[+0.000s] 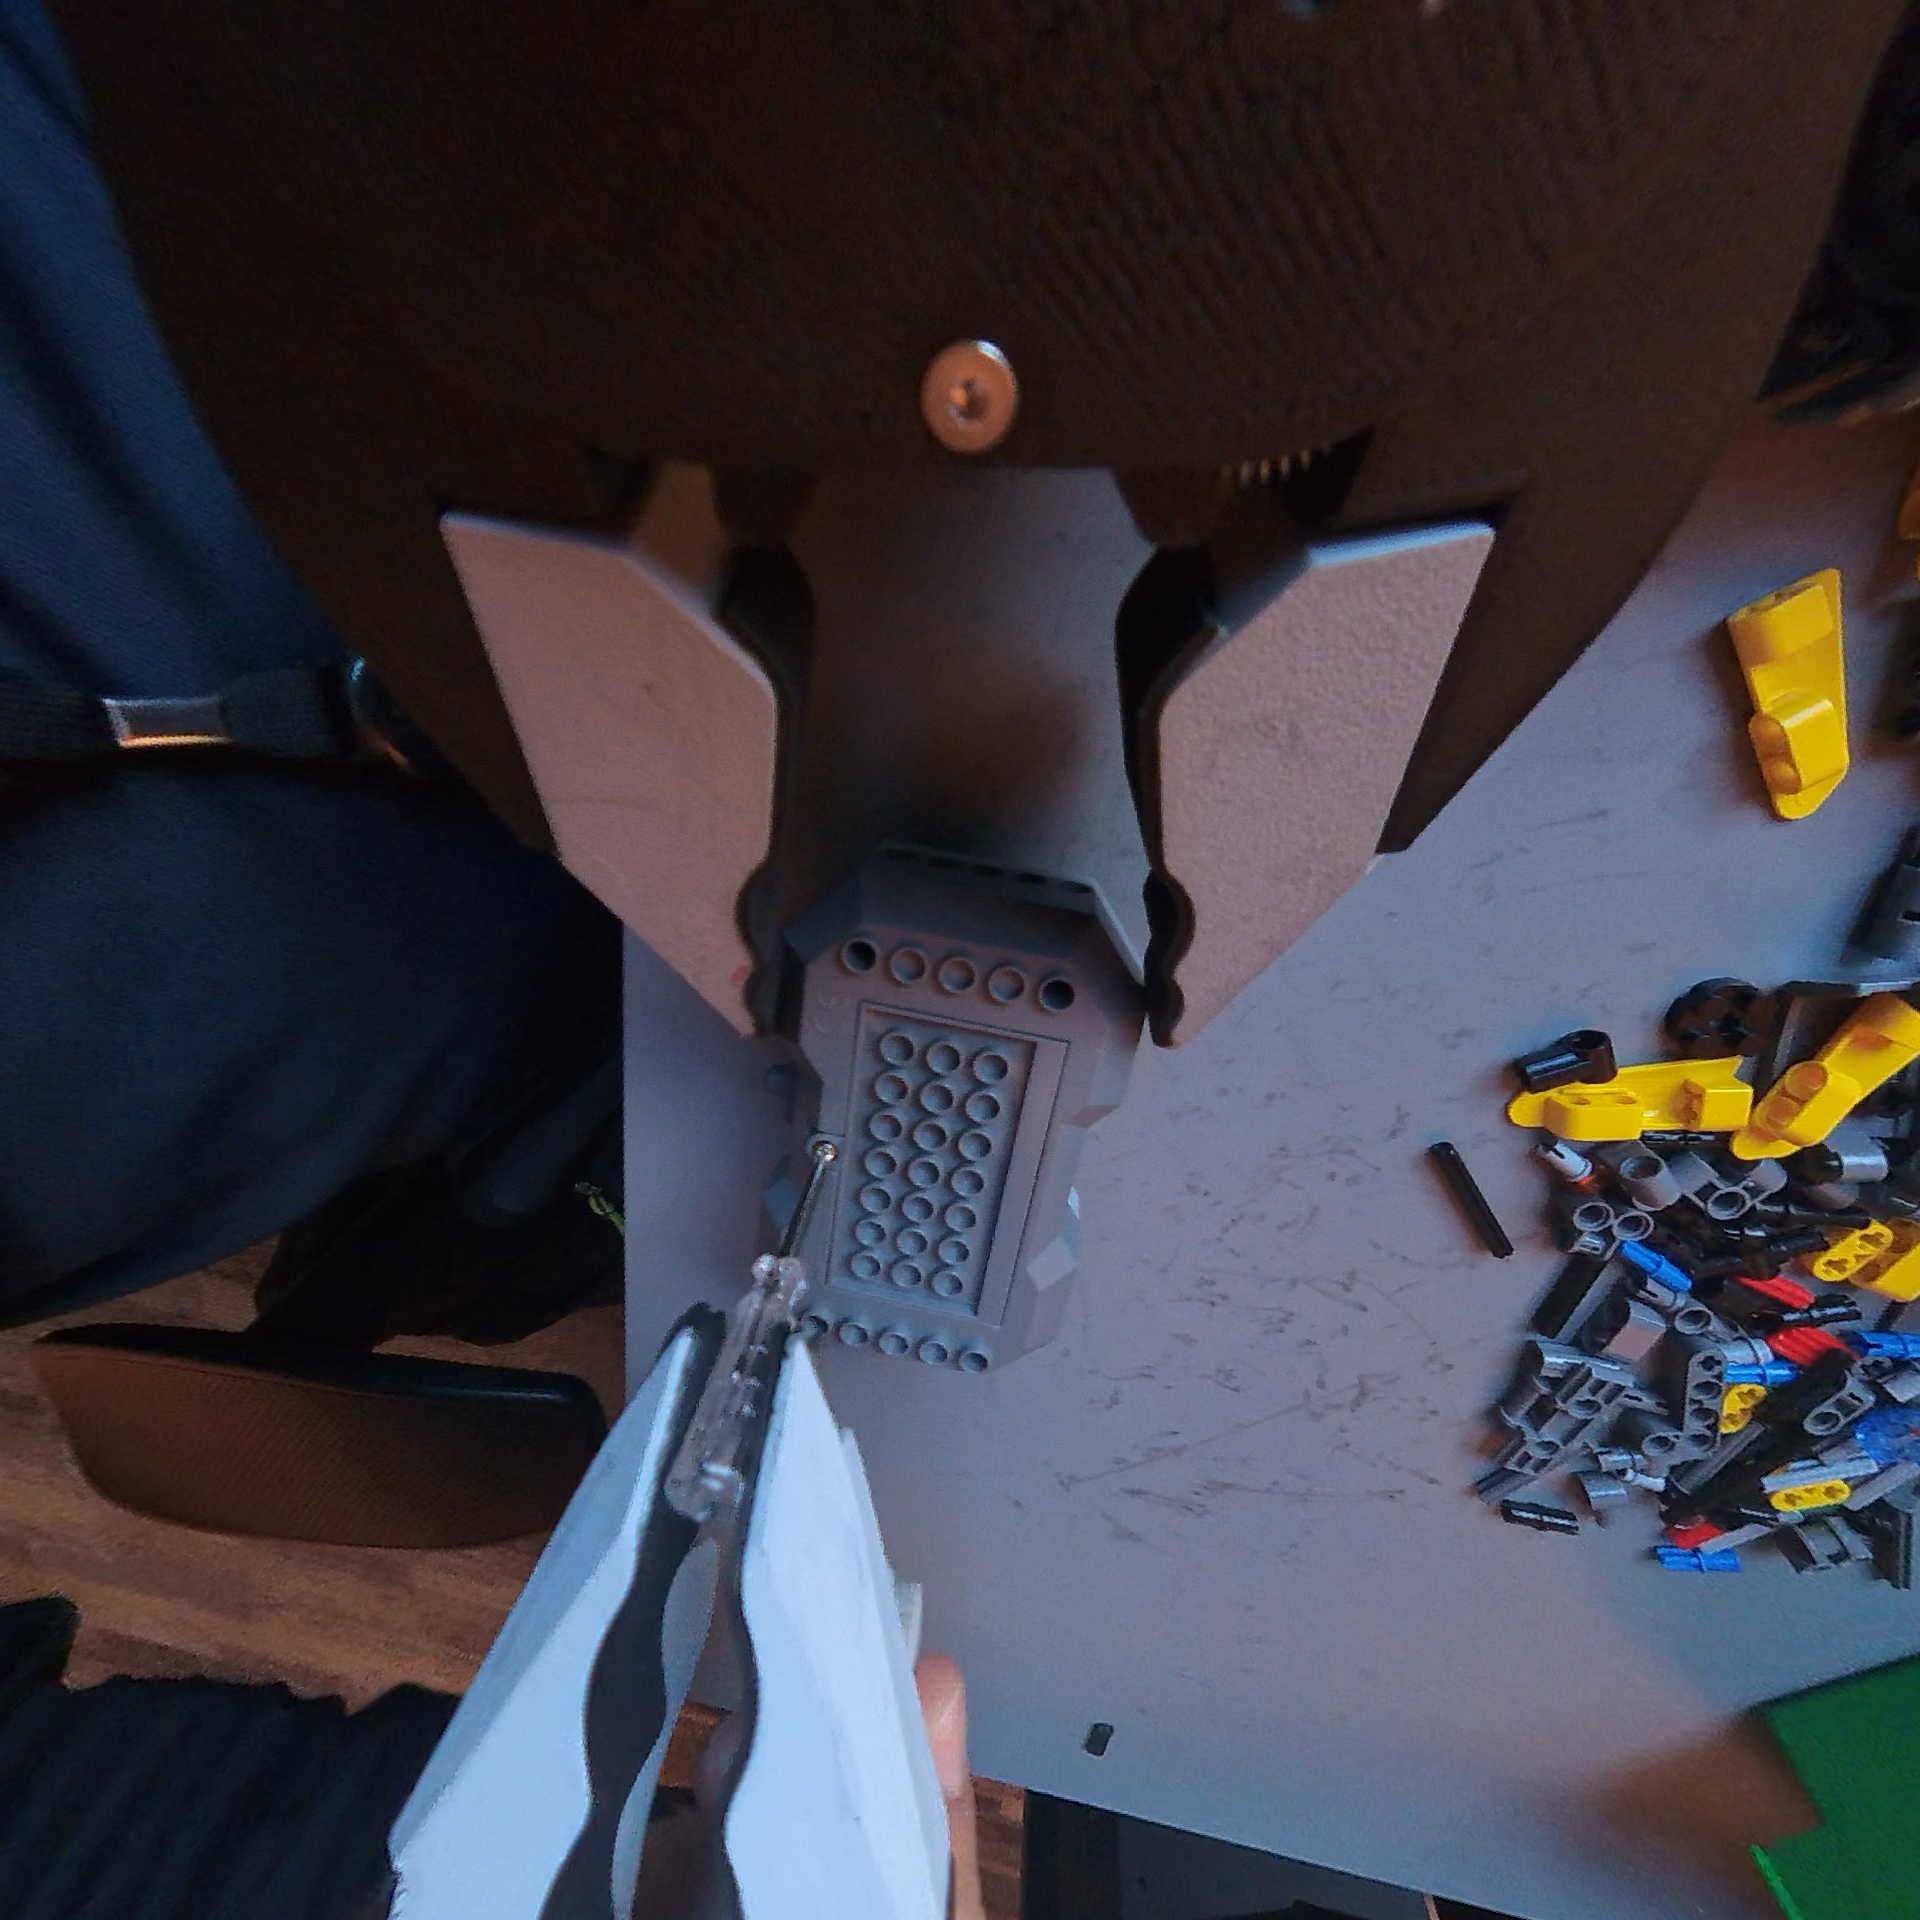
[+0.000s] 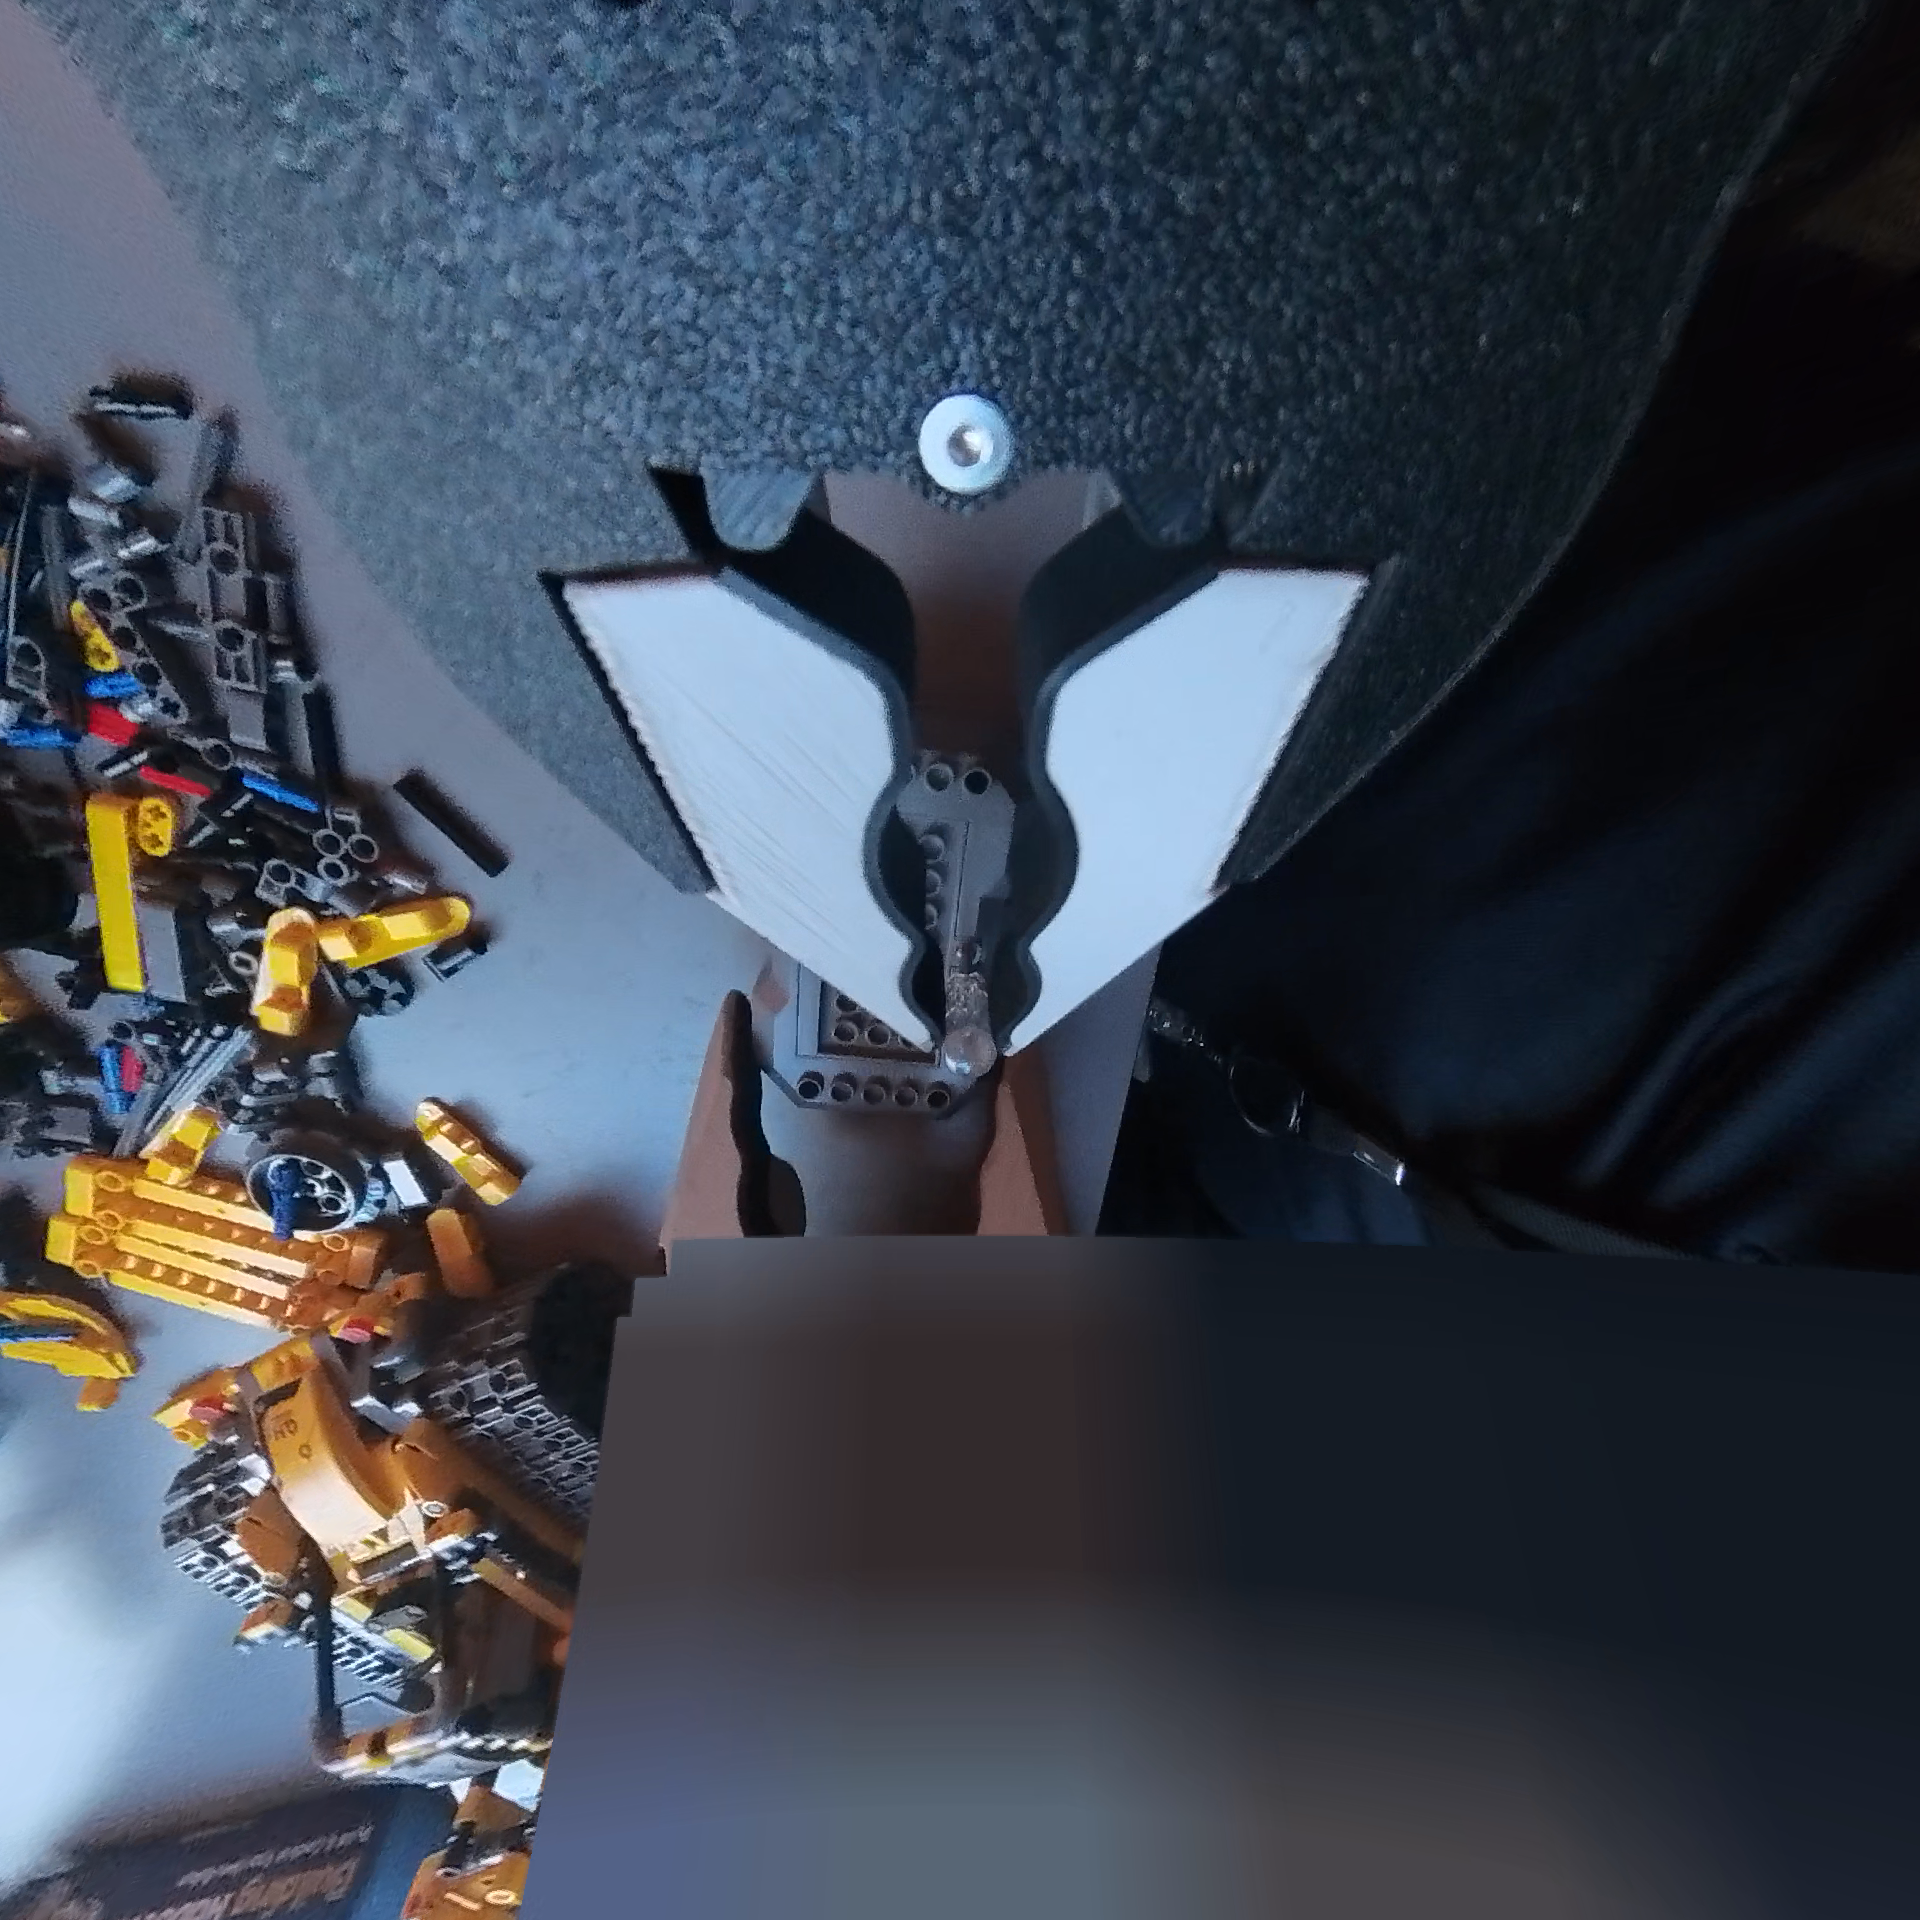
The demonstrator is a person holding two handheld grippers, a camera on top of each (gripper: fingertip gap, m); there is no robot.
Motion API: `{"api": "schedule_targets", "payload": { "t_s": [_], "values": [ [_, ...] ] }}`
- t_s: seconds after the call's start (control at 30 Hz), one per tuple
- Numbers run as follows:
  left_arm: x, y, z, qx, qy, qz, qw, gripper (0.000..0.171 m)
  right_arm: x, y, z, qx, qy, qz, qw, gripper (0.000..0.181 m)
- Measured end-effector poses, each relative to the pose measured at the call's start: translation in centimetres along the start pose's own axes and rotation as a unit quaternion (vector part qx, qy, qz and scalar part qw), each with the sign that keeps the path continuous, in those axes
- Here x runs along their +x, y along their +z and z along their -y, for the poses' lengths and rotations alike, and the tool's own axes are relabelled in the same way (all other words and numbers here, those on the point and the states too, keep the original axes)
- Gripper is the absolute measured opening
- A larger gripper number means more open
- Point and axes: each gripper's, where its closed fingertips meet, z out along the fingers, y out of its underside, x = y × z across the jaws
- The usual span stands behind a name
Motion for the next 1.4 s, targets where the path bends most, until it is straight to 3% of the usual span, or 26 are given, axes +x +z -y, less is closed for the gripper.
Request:
{"api": "schedule_targets", "payload": {
  "t_s": [0.2,0.37,0.67,0.87,1.03,1.1,1.27,1.4],
  "values": [
    [0.1,0.0,0.0,-0.001,0.004,-0.003,1.000,0.067,-0.8,0.3,0.1,-0.023,-0.070,0.048,0.996,0.007],
    [0.4,0.2,0.0,-0.002,0.014,-0.013,1.000,0.067,-1.3,0.3,0.0,-0.044,-0.127,0.188,0.973,0.008],
    [0.9,0.2,0.0,-0.005,0.038,-0.026,0.999,0.067,-2.3,1.1,0.4,-0.051,-0.128,0.384,0.913,0.008],
    [1.0,0.2,0.0,-0.005,0.046,-0.027,0.999,0.067,-2.3,1.3,0.6,-0.023,-0.108,0.426,0.898,0.007],
    [1.0,0.2,0.0,-0.005,0.039,-0.032,0.999,0.067,-2.1,-0.1,2.0,0.035,-0.079,0.400,0.912,0.007],
    [1.0,0.2,0.0,-0.005,0.039,-0.030,0.999,0.067,-1.8,-0.8,3.0,0.071,-0.069,0.357,0.929,0.007],
    [0.9,0.1,0.0,-0.003,0.055,-0.002,0.998,0.067,1.4,-1.2,4.5,0.145,0.003,0.128,0.981,0.007],
    [0.7,-0.4,-0.5,-0.007,0.051,0.024,0.998,0.068,2.9,-3.1,4.0,0.196,0.117,-0.023,0.973,0.007]
  ]
}}
